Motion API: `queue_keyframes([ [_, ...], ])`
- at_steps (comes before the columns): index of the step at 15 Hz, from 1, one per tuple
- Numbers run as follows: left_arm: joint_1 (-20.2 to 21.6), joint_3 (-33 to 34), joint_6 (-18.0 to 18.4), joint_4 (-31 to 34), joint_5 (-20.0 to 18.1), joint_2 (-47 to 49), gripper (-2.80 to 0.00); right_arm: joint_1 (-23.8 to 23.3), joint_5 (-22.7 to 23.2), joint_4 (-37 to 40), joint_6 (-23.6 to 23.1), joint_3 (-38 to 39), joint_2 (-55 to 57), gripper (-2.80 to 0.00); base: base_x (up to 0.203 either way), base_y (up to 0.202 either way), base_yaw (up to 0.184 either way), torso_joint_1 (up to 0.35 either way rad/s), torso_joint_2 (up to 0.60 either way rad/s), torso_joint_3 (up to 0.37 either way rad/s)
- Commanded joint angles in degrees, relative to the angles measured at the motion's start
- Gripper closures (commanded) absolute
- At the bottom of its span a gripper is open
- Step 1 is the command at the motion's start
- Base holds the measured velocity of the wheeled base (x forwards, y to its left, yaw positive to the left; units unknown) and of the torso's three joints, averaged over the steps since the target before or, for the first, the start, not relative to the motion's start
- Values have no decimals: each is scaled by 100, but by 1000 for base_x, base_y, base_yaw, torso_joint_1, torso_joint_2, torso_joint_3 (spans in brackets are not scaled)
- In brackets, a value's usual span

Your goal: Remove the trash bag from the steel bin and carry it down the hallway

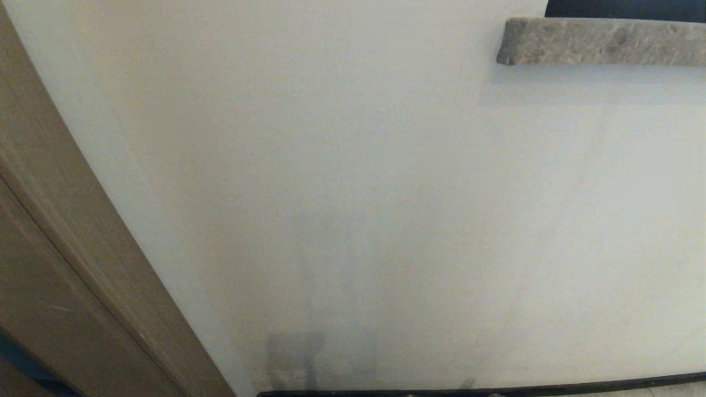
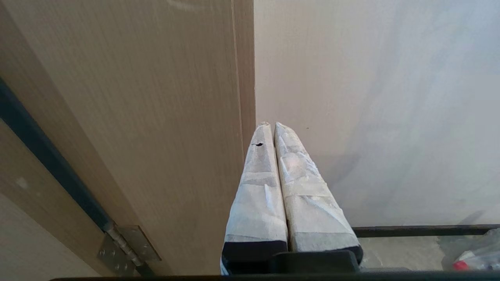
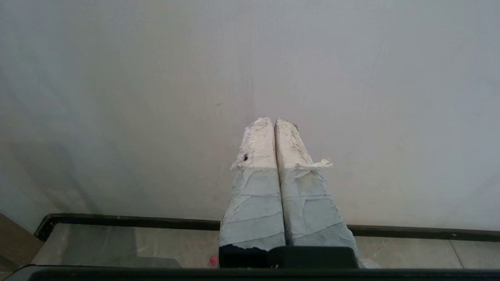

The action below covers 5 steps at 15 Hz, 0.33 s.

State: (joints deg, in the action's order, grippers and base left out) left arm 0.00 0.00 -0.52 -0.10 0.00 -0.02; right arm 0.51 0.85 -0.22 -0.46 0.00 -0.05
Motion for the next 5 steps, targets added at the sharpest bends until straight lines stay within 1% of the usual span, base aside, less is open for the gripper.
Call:
queue_keyframes([
  [1,0,0,0,1,0,2,0,2,3,-4,2,0,14,0,0,0,0,0,0,0],
  [5,0,0,0,1,0,2,0,2,-6,4,-6,0,14,0,0,0,0,0,0,0],
])
